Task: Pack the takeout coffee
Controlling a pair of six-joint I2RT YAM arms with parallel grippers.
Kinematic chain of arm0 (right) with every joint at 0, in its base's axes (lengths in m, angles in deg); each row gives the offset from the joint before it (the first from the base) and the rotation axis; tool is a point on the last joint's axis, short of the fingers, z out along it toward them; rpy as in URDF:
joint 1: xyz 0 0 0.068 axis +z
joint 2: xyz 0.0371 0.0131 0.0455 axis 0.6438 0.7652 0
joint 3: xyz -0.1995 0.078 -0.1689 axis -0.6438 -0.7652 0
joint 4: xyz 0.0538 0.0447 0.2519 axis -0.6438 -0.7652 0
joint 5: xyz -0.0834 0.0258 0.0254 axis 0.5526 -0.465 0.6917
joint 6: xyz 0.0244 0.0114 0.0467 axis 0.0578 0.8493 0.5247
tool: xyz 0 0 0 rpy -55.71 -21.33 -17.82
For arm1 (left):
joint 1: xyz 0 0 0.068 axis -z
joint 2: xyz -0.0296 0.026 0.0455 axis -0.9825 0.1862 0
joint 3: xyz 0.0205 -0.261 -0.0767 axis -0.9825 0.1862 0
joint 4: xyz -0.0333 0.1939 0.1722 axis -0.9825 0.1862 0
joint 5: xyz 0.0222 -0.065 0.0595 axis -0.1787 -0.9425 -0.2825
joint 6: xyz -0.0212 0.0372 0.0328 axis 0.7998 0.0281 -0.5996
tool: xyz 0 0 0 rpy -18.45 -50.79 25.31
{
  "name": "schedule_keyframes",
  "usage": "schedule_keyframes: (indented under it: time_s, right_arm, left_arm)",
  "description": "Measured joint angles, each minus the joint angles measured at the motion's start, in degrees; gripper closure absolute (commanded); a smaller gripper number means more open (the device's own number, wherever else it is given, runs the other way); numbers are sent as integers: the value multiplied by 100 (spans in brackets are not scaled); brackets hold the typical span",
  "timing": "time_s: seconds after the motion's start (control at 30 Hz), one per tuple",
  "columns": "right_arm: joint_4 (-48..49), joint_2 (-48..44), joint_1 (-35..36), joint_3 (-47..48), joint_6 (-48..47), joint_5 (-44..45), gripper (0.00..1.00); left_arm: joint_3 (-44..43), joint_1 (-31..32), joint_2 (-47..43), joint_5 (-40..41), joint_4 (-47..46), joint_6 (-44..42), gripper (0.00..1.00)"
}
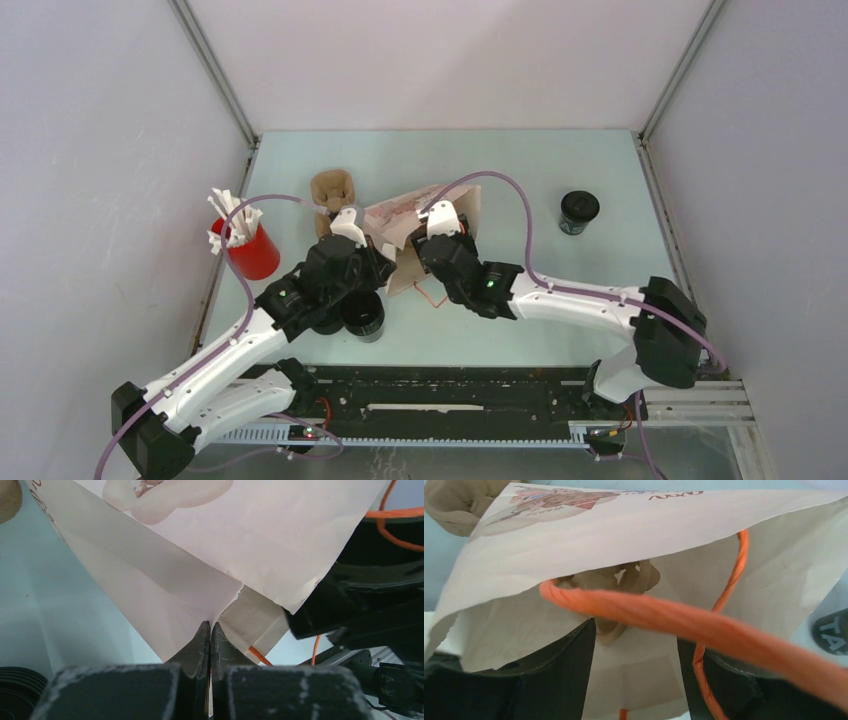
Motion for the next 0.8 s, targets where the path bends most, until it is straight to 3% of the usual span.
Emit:
schedule_keyframes:
  time_s: [0.27, 0.53, 0.63, 0.7, 0.8]
  right_arm:
    - [-758, -387, -133, 50, 1034, -450, 39]
    - [-599, 68, -179, 52, 1060, -459, 43]
    - [-326, 326, -179, 55, 848, -415, 65]
    - [-122, 498, -173, 79, 579, -192, 72]
    - [212, 916, -162, 286, 72, 514, 64]
  left_arm:
    - [0, 0, 0, -2, -2, 0, 100]
    - [0, 0, 0, 0, 0, 0, 100]
    - [0, -2, 0, 0, 2, 0, 100]
    - [0, 0, 0, 2, 2, 0, 100]
    - [0, 0, 0, 11, 20, 0, 100]
